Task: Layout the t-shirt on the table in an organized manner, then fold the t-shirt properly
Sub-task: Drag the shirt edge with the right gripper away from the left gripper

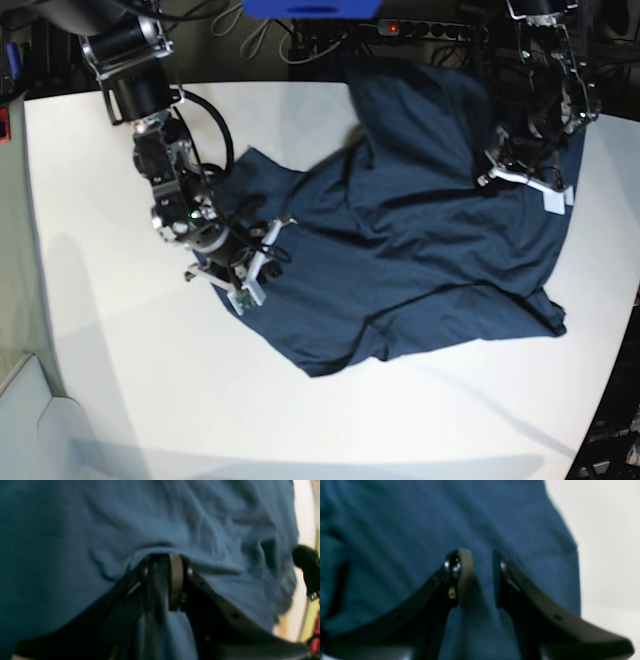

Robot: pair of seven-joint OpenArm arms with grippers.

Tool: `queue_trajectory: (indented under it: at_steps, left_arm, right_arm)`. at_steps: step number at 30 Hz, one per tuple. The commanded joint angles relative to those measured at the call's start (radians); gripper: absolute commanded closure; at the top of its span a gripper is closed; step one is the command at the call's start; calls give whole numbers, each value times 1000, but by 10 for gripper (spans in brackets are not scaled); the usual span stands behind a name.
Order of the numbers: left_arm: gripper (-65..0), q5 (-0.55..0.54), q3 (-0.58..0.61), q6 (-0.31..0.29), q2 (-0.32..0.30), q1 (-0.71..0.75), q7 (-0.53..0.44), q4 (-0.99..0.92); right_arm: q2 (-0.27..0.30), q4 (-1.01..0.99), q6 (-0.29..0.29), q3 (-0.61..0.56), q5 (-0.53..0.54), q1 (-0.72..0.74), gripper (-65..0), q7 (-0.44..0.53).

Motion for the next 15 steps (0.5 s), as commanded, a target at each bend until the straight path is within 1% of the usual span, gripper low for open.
queue_trajectory:
  at_steps: [1, 4, 6, 10, 11, 12, 15]
  left_arm:
    - [-119, 47, -4, 25, -27, -29, 2, -16]
    - [-119, 45, -4, 25, -68, -89, -9, -95]
    - [-119, 45, -4, 25, -93, -144, -9, -161]
    - [-120, 45, 3, 25, -128, -260, -30, -283]
    - [-120, 45, 3, 25, -130, -283, -41, -311]
    - [-120, 47, 3, 25, -131, -309, -56, -342]
    - [-121, 51, 7, 25, -136, -404, -87, -418]
  right_arm:
    - [23, -1, 3, 7, 2, 29, -140, 22]
    - [64, -18, 3, 4, 2, 15, -140, 22]
    - [87, -16, 8, 3, 2, -23, -140, 21]
    - [138, 65, 15, -16, 2, -120, -140, 19]
    - [153, 97, 28, -25, 2, -147, -140, 19]
    - [169, 137, 52, -36, 2, -179, -140, 15]
    - [190, 255, 106, -59, 2, -282, -140, 12]
